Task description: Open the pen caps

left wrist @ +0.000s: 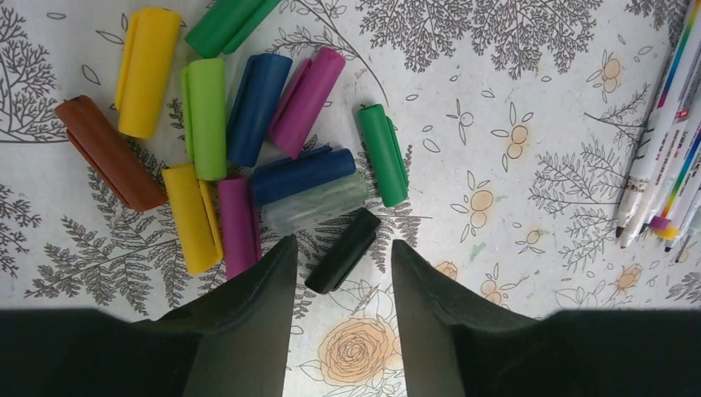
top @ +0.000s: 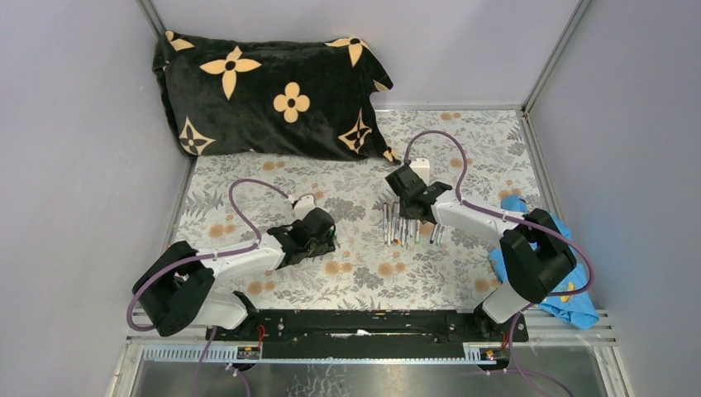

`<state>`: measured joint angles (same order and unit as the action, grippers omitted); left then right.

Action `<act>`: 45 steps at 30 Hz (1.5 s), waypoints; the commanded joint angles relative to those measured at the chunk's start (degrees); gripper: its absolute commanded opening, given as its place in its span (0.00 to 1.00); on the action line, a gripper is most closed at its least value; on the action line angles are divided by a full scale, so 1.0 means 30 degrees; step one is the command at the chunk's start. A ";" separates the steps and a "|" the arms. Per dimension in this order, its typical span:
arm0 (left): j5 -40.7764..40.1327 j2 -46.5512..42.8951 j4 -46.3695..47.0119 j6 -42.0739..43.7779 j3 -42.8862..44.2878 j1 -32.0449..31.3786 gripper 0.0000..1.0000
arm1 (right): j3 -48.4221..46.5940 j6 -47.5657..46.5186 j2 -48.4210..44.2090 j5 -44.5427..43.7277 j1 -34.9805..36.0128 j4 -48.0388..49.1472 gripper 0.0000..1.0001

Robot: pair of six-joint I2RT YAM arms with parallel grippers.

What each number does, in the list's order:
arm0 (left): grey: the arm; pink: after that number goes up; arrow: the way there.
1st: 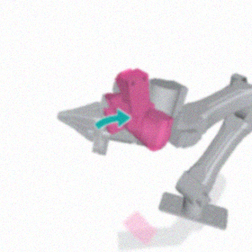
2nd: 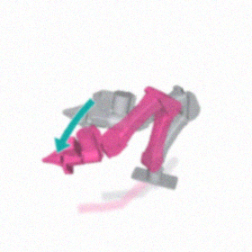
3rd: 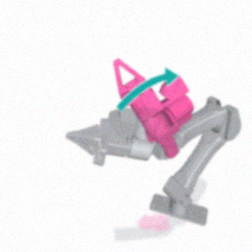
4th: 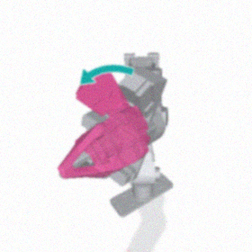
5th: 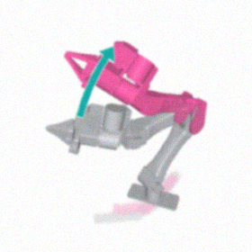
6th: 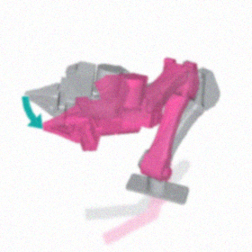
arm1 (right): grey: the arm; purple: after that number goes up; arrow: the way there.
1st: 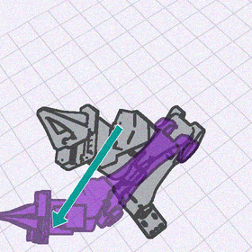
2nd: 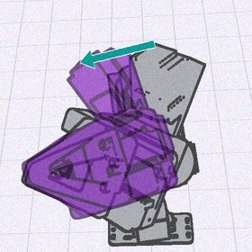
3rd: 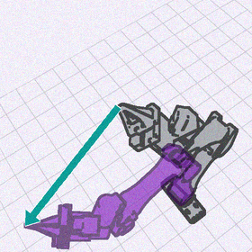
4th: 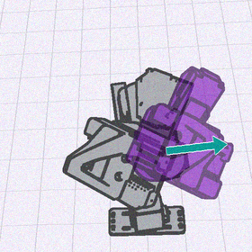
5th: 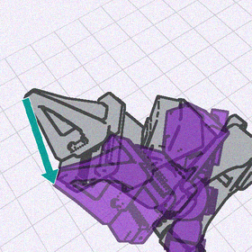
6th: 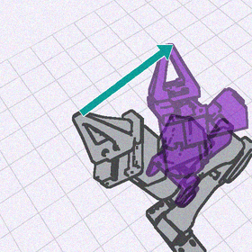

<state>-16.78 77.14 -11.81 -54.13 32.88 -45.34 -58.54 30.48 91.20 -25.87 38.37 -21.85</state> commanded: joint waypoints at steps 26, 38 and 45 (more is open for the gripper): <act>-0.2697 -0.6358 -0.4045 0.0930 0.2825 -0.0048 0.98 | 0.1200 -0.1100 -0.4015 0.1150 -0.0425 0.0882 0.58; -0.8955 -1.1475 -0.7664 0.3154 0.4586 -0.0018 0.99 | 0.2529 -0.0884 -0.9809 -0.0103 -0.0401 -0.0525 0.76; -1.4737 -1.4607 -0.3497 0.8449 0.2463 -0.0032 0.99 | 0.4154 -0.0751 -1.3103 -0.2177 -0.0421 -0.1170 0.82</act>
<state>-46.28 38.02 -31.66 -41.23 44.62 -45.34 -47.64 27.68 56.64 -26.76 37.43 -23.70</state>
